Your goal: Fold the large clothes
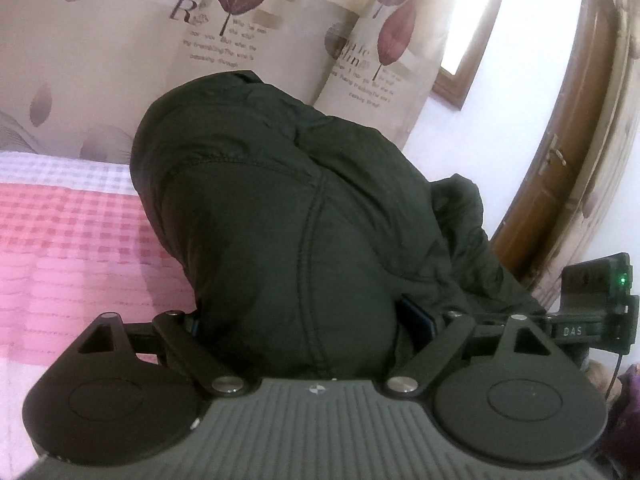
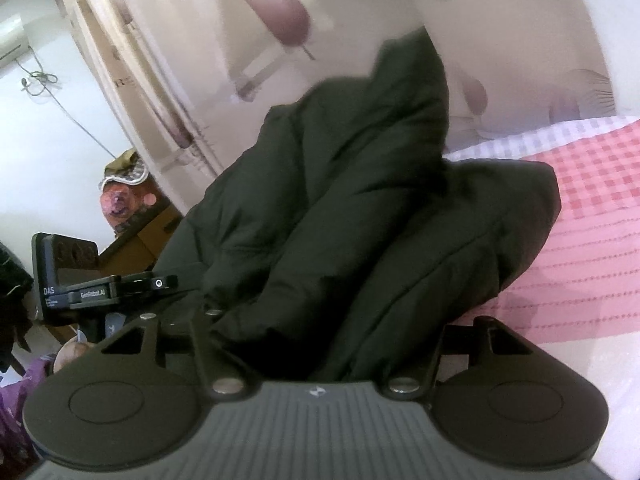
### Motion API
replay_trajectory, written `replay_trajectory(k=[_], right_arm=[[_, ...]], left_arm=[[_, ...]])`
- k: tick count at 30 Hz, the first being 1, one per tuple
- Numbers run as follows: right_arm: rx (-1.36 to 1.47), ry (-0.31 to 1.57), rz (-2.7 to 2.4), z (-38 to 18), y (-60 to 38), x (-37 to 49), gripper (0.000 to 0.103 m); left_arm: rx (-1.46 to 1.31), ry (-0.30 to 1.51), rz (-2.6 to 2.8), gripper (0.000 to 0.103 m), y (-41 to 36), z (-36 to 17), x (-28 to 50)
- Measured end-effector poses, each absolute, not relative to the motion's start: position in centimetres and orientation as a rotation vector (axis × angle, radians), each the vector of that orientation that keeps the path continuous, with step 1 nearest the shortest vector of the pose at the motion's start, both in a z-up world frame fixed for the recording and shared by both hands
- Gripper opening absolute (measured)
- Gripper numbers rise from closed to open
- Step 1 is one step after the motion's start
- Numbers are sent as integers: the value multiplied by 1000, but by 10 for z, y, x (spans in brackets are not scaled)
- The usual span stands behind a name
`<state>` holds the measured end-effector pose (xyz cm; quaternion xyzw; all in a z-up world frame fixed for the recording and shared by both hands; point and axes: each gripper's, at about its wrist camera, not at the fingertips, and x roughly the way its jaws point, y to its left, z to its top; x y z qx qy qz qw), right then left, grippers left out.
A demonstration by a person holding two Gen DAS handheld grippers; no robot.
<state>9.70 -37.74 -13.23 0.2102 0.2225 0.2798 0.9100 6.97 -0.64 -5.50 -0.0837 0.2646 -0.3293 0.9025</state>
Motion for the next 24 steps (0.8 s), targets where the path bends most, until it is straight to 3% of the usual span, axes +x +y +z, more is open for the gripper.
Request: replay_trajectory(k=[19, 24], right_arm=[[517, 480, 585, -151, -345, 47, 61], [530, 502, 555, -168, -349, 53, 61]], left_arm=[[-134, 582, -631, 87, 22, -69, 38], [-131, 577, -584, 98, 29, -85, 40]])
